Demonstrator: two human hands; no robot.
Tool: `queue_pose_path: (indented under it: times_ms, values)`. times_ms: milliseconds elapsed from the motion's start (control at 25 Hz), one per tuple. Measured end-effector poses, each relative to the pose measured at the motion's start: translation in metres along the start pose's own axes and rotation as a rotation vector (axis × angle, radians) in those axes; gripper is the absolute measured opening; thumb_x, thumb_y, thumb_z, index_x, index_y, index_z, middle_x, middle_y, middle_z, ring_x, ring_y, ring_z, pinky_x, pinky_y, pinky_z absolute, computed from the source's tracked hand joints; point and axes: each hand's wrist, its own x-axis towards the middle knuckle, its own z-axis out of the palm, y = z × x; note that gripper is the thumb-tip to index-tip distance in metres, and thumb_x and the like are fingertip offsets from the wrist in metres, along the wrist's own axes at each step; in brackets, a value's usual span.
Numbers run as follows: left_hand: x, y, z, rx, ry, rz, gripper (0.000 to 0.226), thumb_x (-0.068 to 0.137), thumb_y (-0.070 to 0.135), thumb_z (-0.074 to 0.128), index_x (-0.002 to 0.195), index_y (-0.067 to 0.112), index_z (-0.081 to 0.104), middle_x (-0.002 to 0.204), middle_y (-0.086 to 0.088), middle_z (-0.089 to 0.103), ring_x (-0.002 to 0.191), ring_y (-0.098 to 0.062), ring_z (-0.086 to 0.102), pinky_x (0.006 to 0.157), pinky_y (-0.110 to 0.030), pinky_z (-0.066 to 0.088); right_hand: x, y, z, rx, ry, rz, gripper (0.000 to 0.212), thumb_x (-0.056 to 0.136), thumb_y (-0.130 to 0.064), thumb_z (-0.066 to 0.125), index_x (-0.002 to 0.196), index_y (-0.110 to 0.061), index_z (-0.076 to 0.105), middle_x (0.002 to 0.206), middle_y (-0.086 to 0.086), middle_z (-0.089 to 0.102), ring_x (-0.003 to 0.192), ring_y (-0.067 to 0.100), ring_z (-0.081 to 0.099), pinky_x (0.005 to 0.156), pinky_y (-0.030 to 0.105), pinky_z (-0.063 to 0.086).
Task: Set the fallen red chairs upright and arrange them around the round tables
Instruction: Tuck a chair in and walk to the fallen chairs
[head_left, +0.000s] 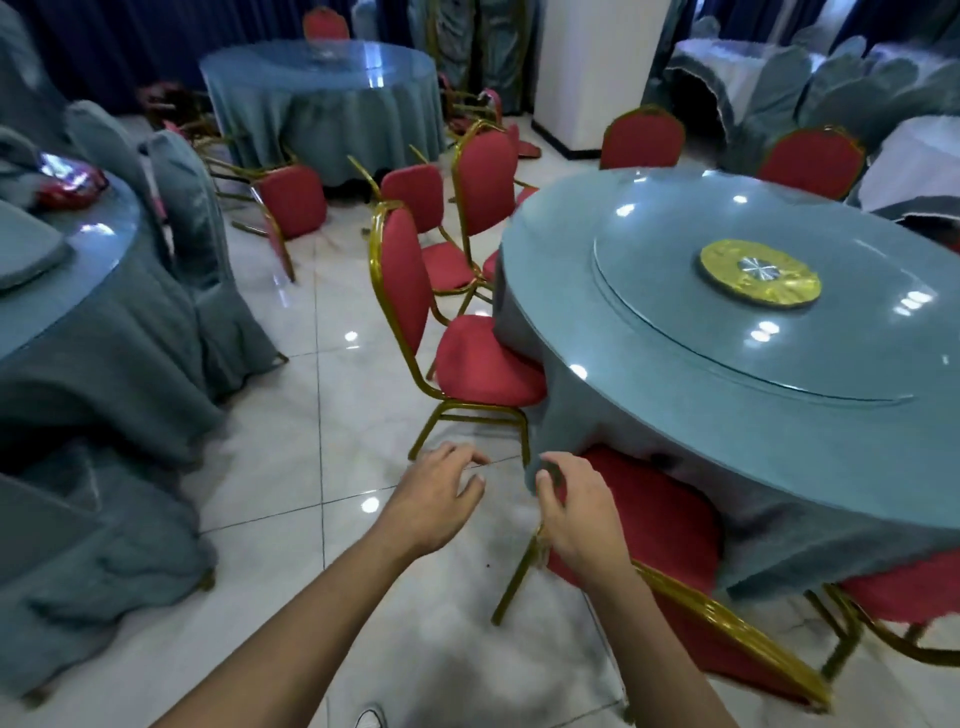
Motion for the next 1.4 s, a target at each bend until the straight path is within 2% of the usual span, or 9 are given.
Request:
queue_pose_path:
  times_ms: [120, 320, 480, 680, 840, 1000, 1120, 1280, 1400]
  values:
    - [0.012, -0.041, -0.047, -0.02, 0.048, -0.051, 0.027, 0.103, 0.037, 0.048, 0.129, 0.035, 0.054, 0.136, 0.01, 0.053, 0.125, -0.011, 0.047, 0.106, -0.035, 0.044, 0.032, -0.054, 0.034, 0.047, -0.017, -0.032, 0.027, 0.1, -0.027, 0.053, 0.127, -0.025, 0.06, 0.124, -0.007, 0.06, 0.115, 0.014, 0.054, 0.102, 0.034, 0.042]
    - [0.027, -0.113, -0.128, -0.031, 0.103, -0.086, 0.025, 0.103, 0.04, 0.045, 0.127, 0.037, 0.052, 0.134, 0.013, 0.054, 0.122, -0.008, 0.048, 0.097, -0.025, 0.041, 0.079, -0.142, 0.091, 0.121, -0.008, -0.037, 0.03, 0.1, -0.023, 0.054, 0.129, -0.021, 0.06, 0.125, -0.006, 0.061, 0.117, 0.013, 0.055, 0.104, 0.035, 0.044]
    - [0.043, -0.162, -0.184, -0.036, 0.15, -0.13, 0.028, 0.104, 0.037, 0.045, 0.13, 0.033, 0.053, 0.137, 0.01, 0.053, 0.128, -0.012, 0.046, 0.109, -0.037, 0.043, 0.116, -0.202, 0.14, 0.152, -0.008, -0.087, 0.03, 0.1, -0.02, 0.055, 0.13, -0.02, 0.061, 0.127, -0.004, 0.062, 0.117, 0.015, 0.057, 0.103, 0.036, 0.048]
    - [0.086, -0.229, -0.227, -0.082, 0.183, -0.164, 0.026, 0.103, 0.034, 0.045, 0.128, 0.032, 0.055, 0.134, 0.011, 0.055, 0.125, -0.011, 0.047, 0.108, -0.036, 0.041, 0.185, -0.248, 0.198, 0.138, -0.086, -0.133, 0.03, 0.102, -0.024, 0.053, 0.132, -0.026, 0.057, 0.131, -0.004, 0.058, 0.118, 0.015, 0.055, 0.099, 0.037, 0.052]
    - [0.152, -0.287, -0.258, -0.057, 0.22, -0.187, 0.024, 0.102, 0.035, 0.047, 0.124, 0.034, 0.056, 0.128, 0.014, 0.057, 0.12, -0.01, 0.05, 0.103, -0.03, 0.041, 0.269, -0.278, 0.248, 0.161, -0.095, -0.162, 0.029, 0.101, -0.027, 0.053, 0.13, -0.028, 0.058, 0.128, -0.008, 0.059, 0.12, 0.013, 0.054, 0.102, 0.04, 0.048]
    - [0.236, -0.331, -0.303, -0.033, 0.216, -0.219, 0.024, 0.102, 0.037, 0.046, 0.124, 0.037, 0.055, 0.128, 0.016, 0.056, 0.121, -0.007, 0.049, 0.106, -0.033, 0.042, 0.368, -0.315, 0.292, 0.203, -0.134, -0.132, 0.031, 0.102, -0.031, 0.051, 0.133, -0.032, 0.054, 0.134, -0.011, 0.056, 0.123, 0.01, 0.052, 0.105, 0.039, 0.048]
    - [0.294, -0.361, -0.341, 0.01, 0.216, -0.222, 0.025, 0.102, 0.038, 0.046, 0.125, 0.037, 0.055, 0.128, 0.016, 0.056, 0.122, -0.006, 0.049, 0.107, -0.033, 0.042, 0.44, -0.348, 0.322, 0.227, -0.165, -0.178, 0.031, 0.103, -0.029, 0.051, 0.133, -0.031, 0.054, 0.133, -0.011, 0.056, 0.123, 0.009, 0.05, 0.104, 0.032, 0.045]
    - [0.365, -0.402, -0.378, 0.001, 0.259, -0.259, 0.026, 0.102, 0.037, 0.048, 0.126, 0.034, 0.057, 0.13, 0.013, 0.055, 0.122, -0.006, 0.05, 0.105, -0.027, 0.041, 0.526, -0.38, 0.354, 0.212, -0.167, -0.222, 0.03, 0.102, -0.028, 0.052, 0.131, -0.029, 0.056, 0.129, -0.011, 0.057, 0.12, 0.005, 0.05, 0.102, 0.026, 0.043]
    - [0.433, -0.437, -0.404, -0.054, 0.276, -0.25, 0.025, 0.101, 0.032, 0.05, 0.125, 0.03, 0.059, 0.127, 0.01, 0.058, 0.121, -0.01, 0.051, 0.106, -0.033, 0.042, 0.602, -0.396, 0.385, 0.197, -0.164, -0.221, 0.03, 0.101, -0.028, 0.053, 0.13, -0.028, 0.058, 0.127, -0.012, 0.058, 0.119, 0.005, 0.052, 0.1, 0.024, 0.043]
